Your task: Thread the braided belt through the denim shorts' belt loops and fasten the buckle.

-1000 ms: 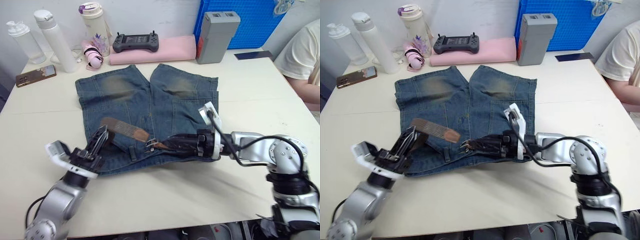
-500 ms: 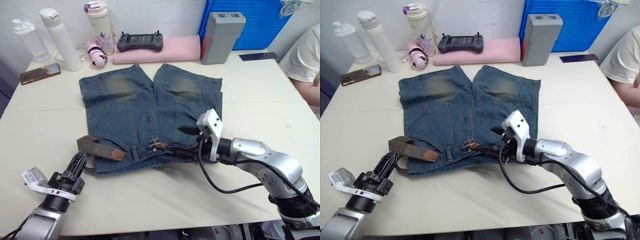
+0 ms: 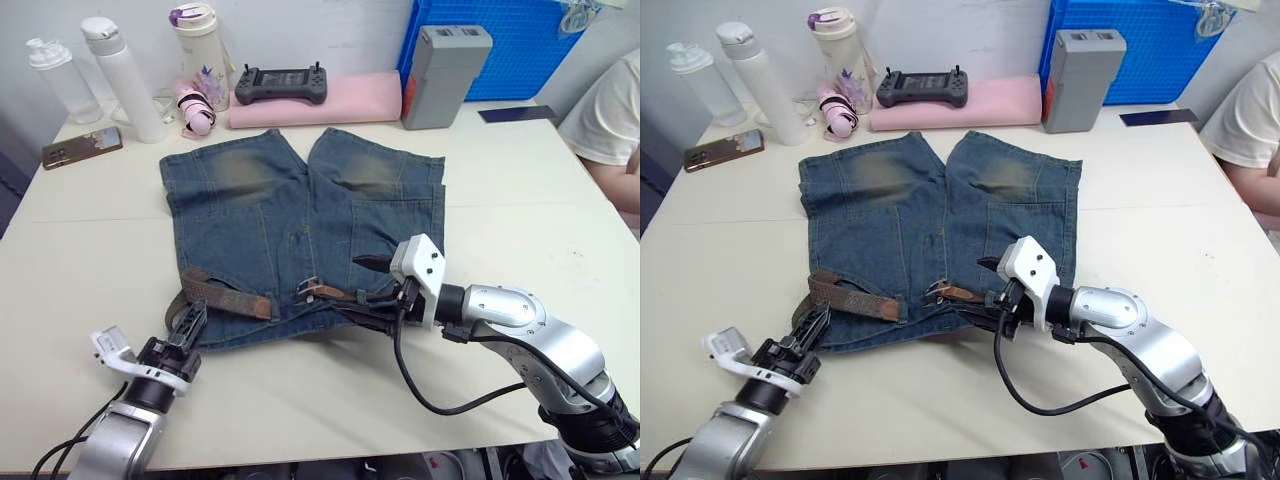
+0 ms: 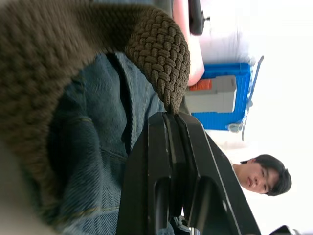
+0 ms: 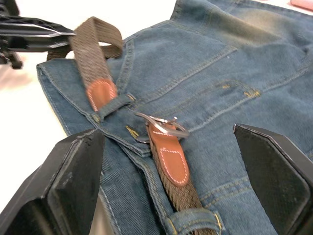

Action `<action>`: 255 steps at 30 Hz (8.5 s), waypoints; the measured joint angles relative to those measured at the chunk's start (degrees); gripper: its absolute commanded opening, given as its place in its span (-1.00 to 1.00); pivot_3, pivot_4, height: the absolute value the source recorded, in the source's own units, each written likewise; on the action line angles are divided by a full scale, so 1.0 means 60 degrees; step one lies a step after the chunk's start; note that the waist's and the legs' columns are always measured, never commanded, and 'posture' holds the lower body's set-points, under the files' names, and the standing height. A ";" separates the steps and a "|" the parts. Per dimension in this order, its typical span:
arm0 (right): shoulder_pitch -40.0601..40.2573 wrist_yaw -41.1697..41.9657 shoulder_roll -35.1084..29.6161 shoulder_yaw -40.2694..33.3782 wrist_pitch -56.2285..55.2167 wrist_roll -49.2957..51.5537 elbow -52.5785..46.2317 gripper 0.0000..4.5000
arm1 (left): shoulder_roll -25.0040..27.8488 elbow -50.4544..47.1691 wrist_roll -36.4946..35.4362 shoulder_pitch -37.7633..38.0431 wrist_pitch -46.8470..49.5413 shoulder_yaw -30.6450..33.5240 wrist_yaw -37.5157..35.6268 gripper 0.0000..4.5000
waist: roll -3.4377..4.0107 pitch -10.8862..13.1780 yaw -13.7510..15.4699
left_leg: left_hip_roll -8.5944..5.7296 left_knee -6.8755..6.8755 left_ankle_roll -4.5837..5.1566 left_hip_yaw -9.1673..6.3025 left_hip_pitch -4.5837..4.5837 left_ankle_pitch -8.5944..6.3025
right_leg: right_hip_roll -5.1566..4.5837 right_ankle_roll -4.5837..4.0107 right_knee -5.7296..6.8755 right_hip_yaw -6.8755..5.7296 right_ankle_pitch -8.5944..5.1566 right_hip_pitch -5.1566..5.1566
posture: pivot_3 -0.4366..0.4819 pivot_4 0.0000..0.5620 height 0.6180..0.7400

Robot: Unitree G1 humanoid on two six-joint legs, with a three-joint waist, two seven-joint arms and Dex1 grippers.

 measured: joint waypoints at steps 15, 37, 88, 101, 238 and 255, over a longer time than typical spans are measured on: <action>0.0056 0.0114 -0.0029 -0.0027 0.0045 -0.0264 -0.0304 0.97 | 0.0247 0.0327 0.0619 -0.0483 0.0308 -0.0651 0.0804 -1.00 | 0.0000 0.0000 0.0016 | 0.0000 0.0001 0.0001 -0.0004 0.0005 0.0000 | -0.0003 0.0000 0.0004 -0.0002 0.0000 0.0003 | -0.05 -0.47 0.42; 0.0250 0.0645 -0.0864 0.2640 -0.6050 -0.6804 0.1259 0.97 | 0.2985 0.1606 0.2466 -0.3375 0.2876 -0.1814 -0.0998 -1.00 | 0.0001 0.0001 0.0007 | -0.0002 0.0002 -0.0010 0.0026 0.0014 0.0007 | 0.0010 0.0004 0.0045 -0.0011 0.0002 0.0016 | -0.05 -0.47 0.42; 0.0173 0.0877 0.0383 0.1751 -0.7716 -0.8602 0.1882 0.29 | 0.2302 0.1917 0.3096 -0.3689 0.3886 -0.1317 -0.1714 -1.00 | 0.0002 0.0001 0.0001 | 0.0004 0.0018 -0.0016 -0.0008 0.0019 0.0011 | 0.0007 0.0005 0.0075 -0.0006 0.0002 0.0017 | -0.05 -0.47 0.42; 0.0165 0.1007 0.0481 0.1863 -0.7954 -0.8761 0.1944 -0.68 | 0.2204 0.1917 0.3123 -0.3689 0.3944 -0.1251 -0.1727 -1.00 | 0.0002 0.0001 -0.0004 | 0.0005 0.0028 -0.0017 -0.0008 0.0019 0.0011 | 0.0007 0.0005 0.0081 -0.0005 0.0002 0.0017 | -0.05 -0.47 0.42; 0.0795 0.0587 0.1871 0.1340 -0.3669 -0.7978 0.1410 0.77 | 0.1952 0.2167 1.1685 -0.7594 0.1072 -0.1579 -0.7295 -1.00 | 0.0017 0.0031 -0.0148 | 0.0008 0.0066 -0.0005 -0.0003 0.0002 0.0008 | 0.0002 0.0004 0.0136 -0.0016 0.0002 -0.0002 | -0.05 -0.47 0.42; 0.0134 0.0441 0.2771 0.1290 -0.1499 -0.7737 0.1316 -0.99 | 0.2705 0.1884 1.2130 -0.6582 0.1079 -0.1975 -0.7716 -1.00 | 0.0019 0.0032 -0.0240 | 0.0010 0.0064 -0.0006 -0.0001 0.0002 0.0008 | 0.0005 0.0004 0.0138 -0.0010 0.0001 -0.0008 | -0.05 -0.47 0.42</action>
